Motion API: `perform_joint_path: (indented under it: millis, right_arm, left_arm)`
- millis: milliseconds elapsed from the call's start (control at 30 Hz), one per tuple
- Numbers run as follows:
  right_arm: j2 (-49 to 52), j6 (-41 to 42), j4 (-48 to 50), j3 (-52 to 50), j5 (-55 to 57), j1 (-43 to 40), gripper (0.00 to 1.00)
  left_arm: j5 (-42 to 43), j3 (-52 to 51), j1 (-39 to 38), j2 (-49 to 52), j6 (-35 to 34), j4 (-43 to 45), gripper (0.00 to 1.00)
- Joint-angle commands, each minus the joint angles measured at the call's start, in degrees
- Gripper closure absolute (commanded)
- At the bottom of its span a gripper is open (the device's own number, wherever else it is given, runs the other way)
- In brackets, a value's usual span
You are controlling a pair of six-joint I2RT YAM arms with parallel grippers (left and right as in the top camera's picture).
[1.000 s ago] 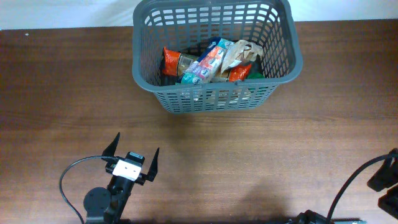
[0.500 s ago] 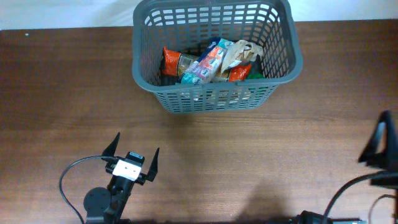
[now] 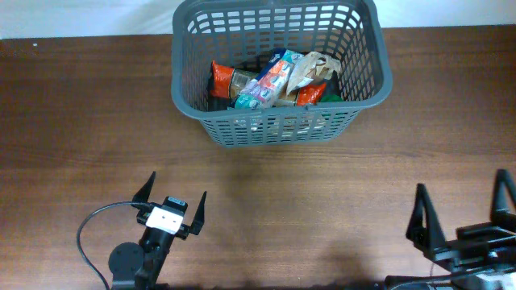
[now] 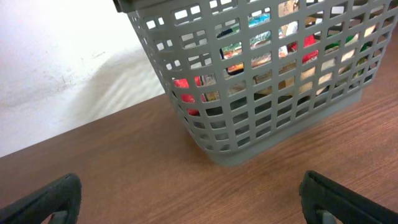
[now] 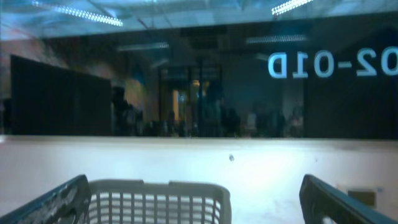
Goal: Pack container
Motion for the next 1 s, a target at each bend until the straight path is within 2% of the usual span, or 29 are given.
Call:
perform_joint_path:
  millis: [0, 400, 767, 967]
  right_arm:
    - [-4.6, 0.7, 4.0, -7.6, -1.4, 0.9, 0.01]
    - [-7.1, 0.6, 17.6, -22.2, -2.0, 0.9, 0.01]
    - [-7.1, 0.2, 18.3, -36.1, -2.0, 0.9, 0.01]
    - [-7.1, 0.2, 18.3, -40.3, -2.0, 0.9, 0.01]
  left_arm:
    - [-0.3, -0.8, 0.3, -0.5, 0.9, 0.2, 0.01]
    - [-0.3, -0.8, 0.3, -0.5, 0.9, 0.2, 0.01]
    - [-0.3, -0.8, 0.3, -0.5, 0.9, 0.2, 0.01]
    - [-0.3, -0.8, 0.3, -0.5, 0.9, 0.2, 0.01]
